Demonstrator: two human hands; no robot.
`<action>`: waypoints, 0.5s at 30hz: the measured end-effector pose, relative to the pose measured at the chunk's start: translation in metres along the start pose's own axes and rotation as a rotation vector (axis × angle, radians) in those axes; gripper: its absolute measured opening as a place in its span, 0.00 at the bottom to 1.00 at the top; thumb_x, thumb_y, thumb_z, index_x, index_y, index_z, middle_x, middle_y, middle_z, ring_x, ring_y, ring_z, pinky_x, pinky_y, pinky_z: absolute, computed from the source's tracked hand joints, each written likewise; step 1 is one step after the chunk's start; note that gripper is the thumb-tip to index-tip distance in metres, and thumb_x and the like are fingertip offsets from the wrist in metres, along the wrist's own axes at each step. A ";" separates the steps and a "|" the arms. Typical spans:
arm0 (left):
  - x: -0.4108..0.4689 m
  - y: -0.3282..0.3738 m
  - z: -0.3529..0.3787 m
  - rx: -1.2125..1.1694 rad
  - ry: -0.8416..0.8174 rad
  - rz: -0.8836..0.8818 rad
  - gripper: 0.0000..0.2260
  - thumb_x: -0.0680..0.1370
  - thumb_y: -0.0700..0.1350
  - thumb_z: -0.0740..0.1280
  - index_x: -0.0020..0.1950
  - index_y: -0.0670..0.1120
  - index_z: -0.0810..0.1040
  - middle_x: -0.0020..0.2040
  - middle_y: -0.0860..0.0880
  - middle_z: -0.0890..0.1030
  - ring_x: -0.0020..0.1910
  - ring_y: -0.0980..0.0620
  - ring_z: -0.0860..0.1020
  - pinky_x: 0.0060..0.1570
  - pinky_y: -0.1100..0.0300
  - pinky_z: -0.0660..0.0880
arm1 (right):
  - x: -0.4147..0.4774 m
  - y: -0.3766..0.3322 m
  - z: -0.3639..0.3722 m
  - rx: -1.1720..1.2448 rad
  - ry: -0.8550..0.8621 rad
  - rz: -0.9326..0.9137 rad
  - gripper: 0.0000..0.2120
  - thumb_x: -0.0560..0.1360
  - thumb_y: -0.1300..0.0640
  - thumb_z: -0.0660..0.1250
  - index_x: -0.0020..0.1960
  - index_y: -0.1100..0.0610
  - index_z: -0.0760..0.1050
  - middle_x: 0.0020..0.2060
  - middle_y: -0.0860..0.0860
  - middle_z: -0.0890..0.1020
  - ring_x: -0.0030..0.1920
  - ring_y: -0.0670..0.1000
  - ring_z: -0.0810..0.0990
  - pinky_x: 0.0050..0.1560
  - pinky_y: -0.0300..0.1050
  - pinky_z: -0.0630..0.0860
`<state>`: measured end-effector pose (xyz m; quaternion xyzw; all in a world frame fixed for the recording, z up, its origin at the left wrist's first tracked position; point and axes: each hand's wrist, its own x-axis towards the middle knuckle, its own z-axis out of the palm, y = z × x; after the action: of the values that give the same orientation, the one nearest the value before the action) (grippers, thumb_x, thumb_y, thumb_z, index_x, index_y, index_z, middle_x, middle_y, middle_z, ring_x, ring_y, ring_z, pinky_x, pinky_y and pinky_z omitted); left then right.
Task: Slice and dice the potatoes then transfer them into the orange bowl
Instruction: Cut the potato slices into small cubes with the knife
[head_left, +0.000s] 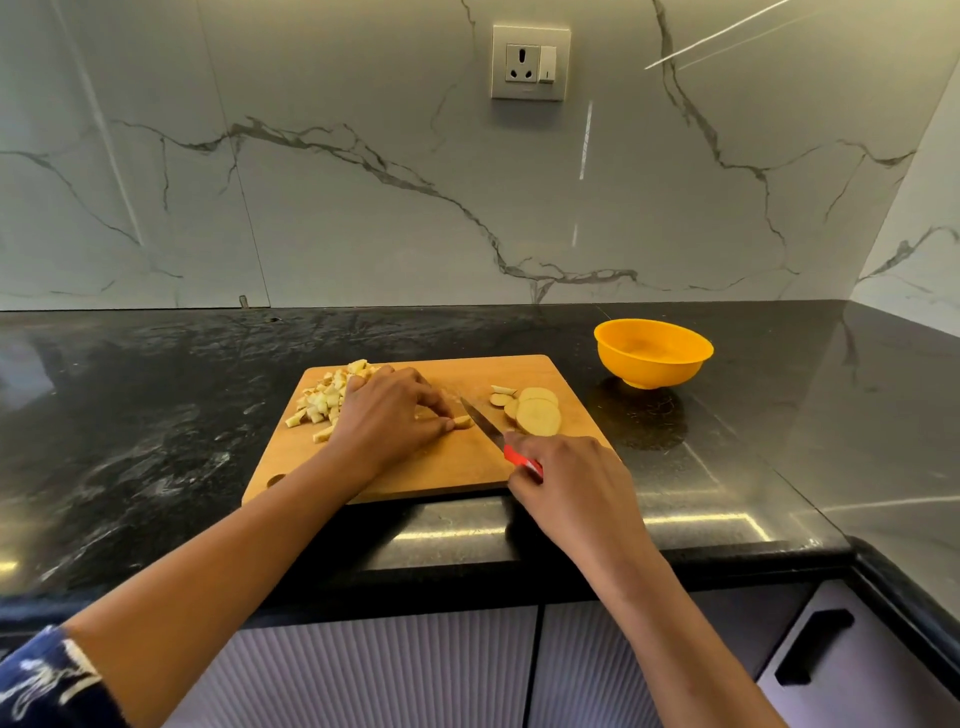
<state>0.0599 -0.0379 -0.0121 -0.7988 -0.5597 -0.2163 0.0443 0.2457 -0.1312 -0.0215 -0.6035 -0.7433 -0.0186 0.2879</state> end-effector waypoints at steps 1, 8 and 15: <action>-0.001 0.000 0.001 -0.015 0.011 0.007 0.12 0.74 0.59 0.66 0.54 0.56 0.81 0.58 0.55 0.76 0.58 0.54 0.70 0.55 0.55 0.61 | 0.001 0.000 0.000 -0.009 -0.010 -0.003 0.19 0.79 0.49 0.61 0.69 0.43 0.71 0.51 0.45 0.83 0.47 0.46 0.78 0.40 0.38 0.70; 0.002 0.001 0.001 -0.076 0.005 0.003 0.09 0.73 0.58 0.68 0.49 0.57 0.82 0.56 0.57 0.76 0.56 0.55 0.70 0.54 0.55 0.64 | 0.018 -0.012 -0.004 -0.169 -0.118 -0.085 0.16 0.80 0.52 0.59 0.66 0.50 0.74 0.52 0.51 0.81 0.51 0.52 0.78 0.41 0.42 0.67; 0.002 -0.002 0.003 -0.111 0.000 -0.041 0.10 0.73 0.57 0.69 0.50 0.55 0.82 0.55 0.55 0.77 0.55 0.55 0.71 0.57 0.53 0.65 | -0.016 -0.012 -0.018 -0.138 -0.093 -0.113 0.16 0.81 0.52 0.56 0.67 0.48 0.70 0.52 0.49 0.80 0.50 0.50 0.77 0.42 0.41 0.69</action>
<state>0.0591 -0.0345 -0.0150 -0.7882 -0.5632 -0.2479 -0.0044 0.2440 -0.1552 -0.0103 -0.5791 -0.7859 -0.0579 0.2091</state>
